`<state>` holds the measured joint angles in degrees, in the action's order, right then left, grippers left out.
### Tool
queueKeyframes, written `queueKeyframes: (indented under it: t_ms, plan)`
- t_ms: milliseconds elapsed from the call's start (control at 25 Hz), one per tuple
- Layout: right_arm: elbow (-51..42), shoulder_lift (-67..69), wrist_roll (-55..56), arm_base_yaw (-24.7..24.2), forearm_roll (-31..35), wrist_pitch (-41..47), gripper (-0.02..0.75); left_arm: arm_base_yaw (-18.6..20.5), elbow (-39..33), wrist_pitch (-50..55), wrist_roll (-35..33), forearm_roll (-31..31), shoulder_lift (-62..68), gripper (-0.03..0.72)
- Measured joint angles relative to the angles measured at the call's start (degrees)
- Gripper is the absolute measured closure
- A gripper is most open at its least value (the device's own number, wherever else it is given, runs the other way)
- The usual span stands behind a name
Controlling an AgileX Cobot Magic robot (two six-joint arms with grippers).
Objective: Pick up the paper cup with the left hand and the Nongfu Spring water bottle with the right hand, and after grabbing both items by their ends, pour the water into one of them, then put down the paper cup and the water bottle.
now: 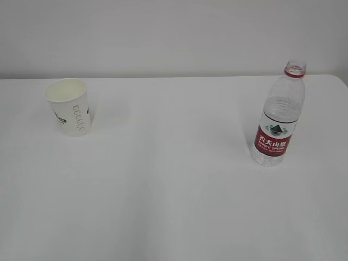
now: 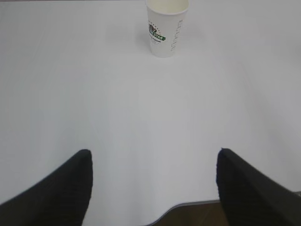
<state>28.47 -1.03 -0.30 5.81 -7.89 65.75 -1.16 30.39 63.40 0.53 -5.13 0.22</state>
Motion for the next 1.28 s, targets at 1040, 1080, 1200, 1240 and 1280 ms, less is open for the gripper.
queueKeyframes:
  t_ms: [1040, 1080, 1200, 1240, 1280]
  plan:
    - [1.7, 0.0, 0.0, 0.0, -0.4, -4.4, 0.148, 0.0, 1.0, -1.1, 0.0, 0.0, 0.0, 0.101]
    - [1.9, 0.0, 0.0, 0.0, -0.4, -5.3, 0.148, 0.0, 1.2, -1.2, 0.0, 0.0, 0.0, 0.101]
    - [1.8, 0.0, 0.0, 0.0, -0.4, -7.1, 0.148, 0.0, 1.3, -1.9, -0.5, -0.2, 0.0, 0.101]
    - [1.8, 0.0, 0.0, 0.0, -0.4, -7.5, 0.148, 0.0, 1.3, -2.5, -0.5, -0.5, 0.0, 0.101]
    - [1.8, 0.0, 0.0, 0.0, -0.4, -7.8, 0.148, 0.0, 1.3, -3.1, -0.9, -0.6, 0.0, 0.101]
